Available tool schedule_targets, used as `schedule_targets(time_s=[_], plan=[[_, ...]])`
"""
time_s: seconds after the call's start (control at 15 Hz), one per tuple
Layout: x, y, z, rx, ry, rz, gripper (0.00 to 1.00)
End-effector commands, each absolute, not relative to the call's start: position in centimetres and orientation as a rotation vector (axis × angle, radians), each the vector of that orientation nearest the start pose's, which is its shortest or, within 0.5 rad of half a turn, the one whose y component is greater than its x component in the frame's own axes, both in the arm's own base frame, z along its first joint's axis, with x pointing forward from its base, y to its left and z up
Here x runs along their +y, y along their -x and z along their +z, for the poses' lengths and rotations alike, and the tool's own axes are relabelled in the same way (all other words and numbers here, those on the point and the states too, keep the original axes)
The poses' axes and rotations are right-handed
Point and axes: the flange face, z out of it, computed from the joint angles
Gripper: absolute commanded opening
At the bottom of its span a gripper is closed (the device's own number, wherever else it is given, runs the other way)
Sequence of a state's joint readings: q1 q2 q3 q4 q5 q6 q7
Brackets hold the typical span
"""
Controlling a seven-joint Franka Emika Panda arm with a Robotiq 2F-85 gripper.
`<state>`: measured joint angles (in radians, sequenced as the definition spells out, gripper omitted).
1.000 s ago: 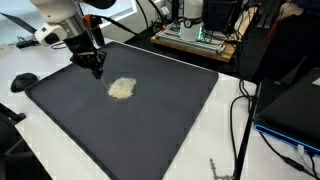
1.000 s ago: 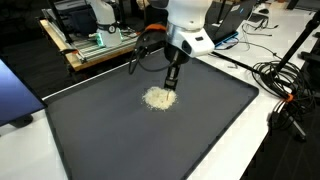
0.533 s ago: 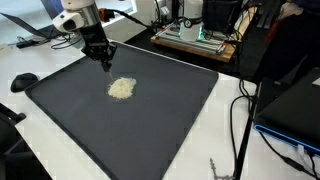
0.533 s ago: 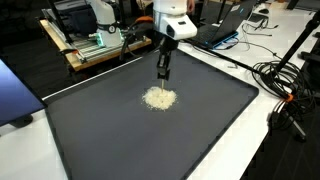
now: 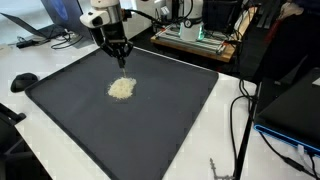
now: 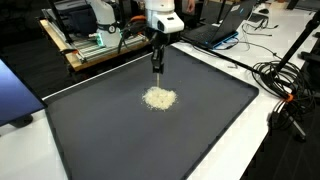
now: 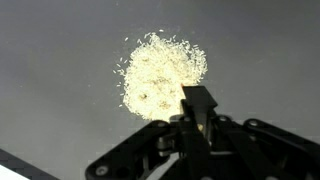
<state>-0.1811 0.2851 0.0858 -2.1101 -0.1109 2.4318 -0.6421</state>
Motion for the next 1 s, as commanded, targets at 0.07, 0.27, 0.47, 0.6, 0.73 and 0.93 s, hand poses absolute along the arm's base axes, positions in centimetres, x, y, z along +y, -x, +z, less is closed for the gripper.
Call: schedule_targets(time_s=[0.07,0.27,0.47,0.6,0.73,0.93], plan=[[-5.0,-56.3,27.9,-0.989,3.060,-0.066,0.03],[-5.4,-56.3,27.4,-0.962,3.080,-0.067,0.03],[-5.9,-56.5,27.1,-0.938,3.097,-0.063,0.03],[-6.1,-56.6,26.9,-0.930,3.106,-0.058,0.03],[-6.3,-56.8,26.7,-0.918,3.112,-0.058,0.03],[-6.3,-57.1,26.1,-0.902,3.121,-0.053,0.03]])
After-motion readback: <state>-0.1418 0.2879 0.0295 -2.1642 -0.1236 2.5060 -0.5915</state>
